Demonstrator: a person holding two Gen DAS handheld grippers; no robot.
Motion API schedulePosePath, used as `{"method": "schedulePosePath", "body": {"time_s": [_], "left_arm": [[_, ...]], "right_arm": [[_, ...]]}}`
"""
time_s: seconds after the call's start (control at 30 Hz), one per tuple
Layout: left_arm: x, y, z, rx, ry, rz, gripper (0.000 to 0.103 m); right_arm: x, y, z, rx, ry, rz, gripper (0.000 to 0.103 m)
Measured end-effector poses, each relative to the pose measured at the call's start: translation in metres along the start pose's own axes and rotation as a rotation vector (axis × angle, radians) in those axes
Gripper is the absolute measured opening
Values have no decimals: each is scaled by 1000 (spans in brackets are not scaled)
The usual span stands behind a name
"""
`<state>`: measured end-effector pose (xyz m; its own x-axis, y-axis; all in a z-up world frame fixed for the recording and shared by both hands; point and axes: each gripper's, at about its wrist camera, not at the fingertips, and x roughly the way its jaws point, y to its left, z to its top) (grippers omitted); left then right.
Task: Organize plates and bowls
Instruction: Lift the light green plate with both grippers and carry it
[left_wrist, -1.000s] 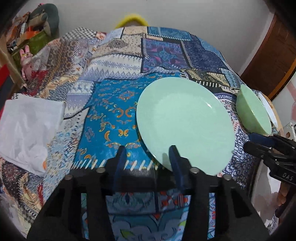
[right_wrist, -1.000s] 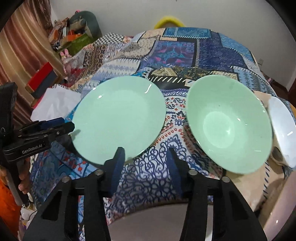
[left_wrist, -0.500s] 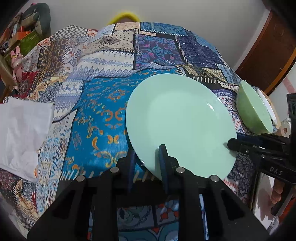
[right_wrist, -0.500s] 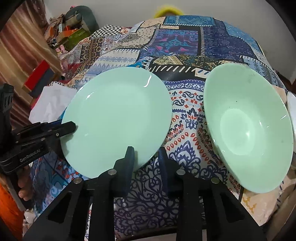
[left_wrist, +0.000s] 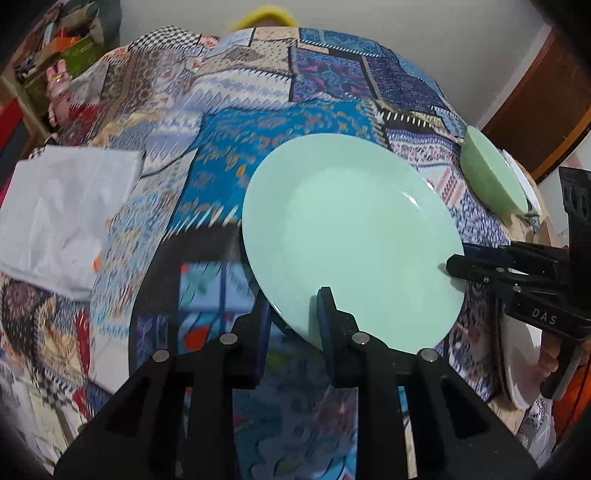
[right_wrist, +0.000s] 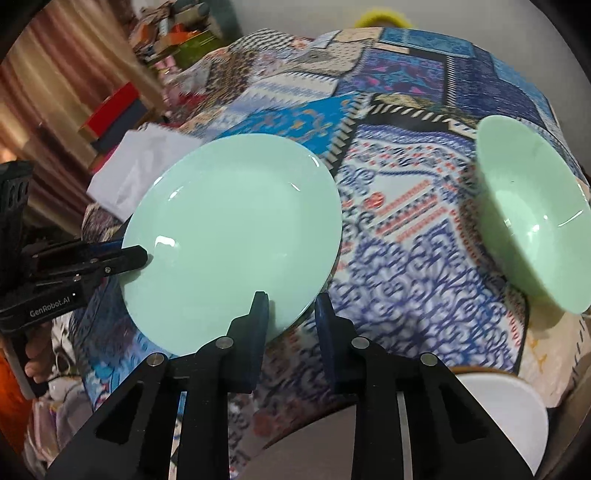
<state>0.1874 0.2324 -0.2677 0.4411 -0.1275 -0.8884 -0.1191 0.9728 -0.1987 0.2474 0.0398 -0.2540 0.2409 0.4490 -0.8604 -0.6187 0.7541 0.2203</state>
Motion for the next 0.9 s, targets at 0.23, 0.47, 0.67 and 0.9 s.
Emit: {"method": "schedulePosePath", "body": {"time_s": [0.23,0.47,0.67,0.9], "left_arm": [[-5,0,-6,6,-3,33,25],[7,8,8,-16,10,18,25],[15,16,18,-42,3,-31,28],[12,10,18,-35,-17,-14,28]], "right_arm": [[9,-10,15,54,9,3,24],[22,-15,32,68,22,4,23],[30,-16,40,84,28,28,26],[23,-13,34,82,12,10,24]]}}
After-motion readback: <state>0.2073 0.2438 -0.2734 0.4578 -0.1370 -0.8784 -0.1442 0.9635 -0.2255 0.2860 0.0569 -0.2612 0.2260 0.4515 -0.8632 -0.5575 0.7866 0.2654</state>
